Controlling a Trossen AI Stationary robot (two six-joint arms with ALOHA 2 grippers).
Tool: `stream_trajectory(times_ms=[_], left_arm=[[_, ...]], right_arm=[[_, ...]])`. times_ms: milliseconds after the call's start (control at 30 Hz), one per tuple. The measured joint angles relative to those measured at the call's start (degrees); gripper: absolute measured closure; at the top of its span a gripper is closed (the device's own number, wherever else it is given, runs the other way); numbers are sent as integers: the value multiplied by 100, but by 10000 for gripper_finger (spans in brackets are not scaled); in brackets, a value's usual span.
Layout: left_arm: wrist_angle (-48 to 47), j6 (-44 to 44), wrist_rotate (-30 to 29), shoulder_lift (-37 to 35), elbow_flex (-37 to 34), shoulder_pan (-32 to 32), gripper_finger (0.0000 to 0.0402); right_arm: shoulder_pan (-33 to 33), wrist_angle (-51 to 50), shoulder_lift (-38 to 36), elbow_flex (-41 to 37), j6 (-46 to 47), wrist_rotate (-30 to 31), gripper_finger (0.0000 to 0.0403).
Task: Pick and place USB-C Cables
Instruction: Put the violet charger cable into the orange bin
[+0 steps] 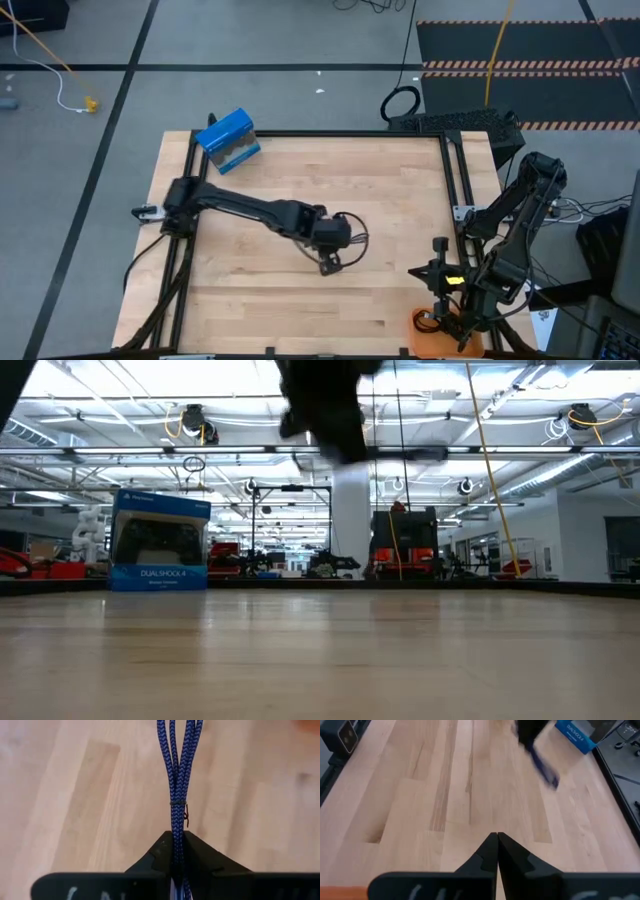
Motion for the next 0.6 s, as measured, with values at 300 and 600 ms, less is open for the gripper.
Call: stream_trajectory(times_ms=[300,600], left_arm=[[-635,376,-296,-1258,2,-529,367],[-1638,461,-819,-2133,4,-1104,366]], right_arm=[[-36,143,2,0,-131,21,401],[-63,277,2,0,-170,15,401]])
